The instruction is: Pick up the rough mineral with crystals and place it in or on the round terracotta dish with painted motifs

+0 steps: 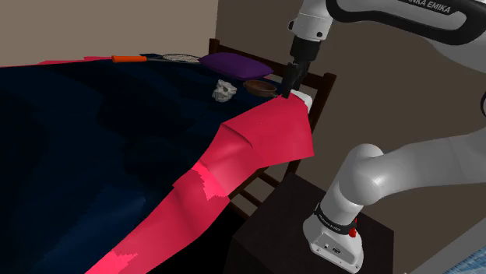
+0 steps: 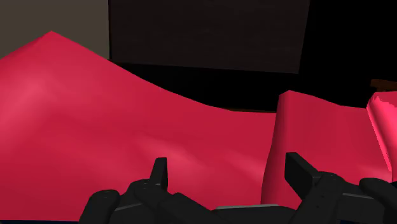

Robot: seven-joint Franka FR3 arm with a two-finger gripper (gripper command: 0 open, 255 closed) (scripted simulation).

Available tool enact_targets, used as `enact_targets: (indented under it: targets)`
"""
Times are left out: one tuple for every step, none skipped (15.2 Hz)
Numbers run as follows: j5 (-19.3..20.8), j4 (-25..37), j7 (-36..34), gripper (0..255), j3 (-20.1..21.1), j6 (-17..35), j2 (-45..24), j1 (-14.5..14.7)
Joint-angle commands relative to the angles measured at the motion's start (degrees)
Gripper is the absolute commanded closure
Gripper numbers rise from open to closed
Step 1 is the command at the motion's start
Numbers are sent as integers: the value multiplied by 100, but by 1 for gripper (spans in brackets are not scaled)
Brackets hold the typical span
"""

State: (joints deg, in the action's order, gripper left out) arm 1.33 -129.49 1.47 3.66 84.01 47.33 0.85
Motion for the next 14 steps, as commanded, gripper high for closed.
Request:
enact_targets:
  targets:
    - [0,0,0,0,0,0,0,0]
    - [61,-21,149,0,-70,194,-114,16]
    - [118,-34,296,0,-139,386,-236,32]
    - [169,-37,442,0,-206,577,-364,47]
    - [218,-32,585,0,-274,766,-498,64]
    - [261,-17,727,0,-339,953,-639,81]
    - [300,6,868,0,-404,1137,-785,100]
    - [334,38,1007,0,-468,1317,-937,120]
    - [362,79,1147,0,-529,1494,-1094,139]
    - [385,128,1286,0,-589,1666,-1255,159]
    - [404,186,1425,0,-648,1834,-1420,182]
    - [417,253,1563,0,-706,1997,-1590,205]
    - [425,328,1702,0,-761,2155,-1762,230]
    - [426,412,1842,0,-814,2308,-1938,253]
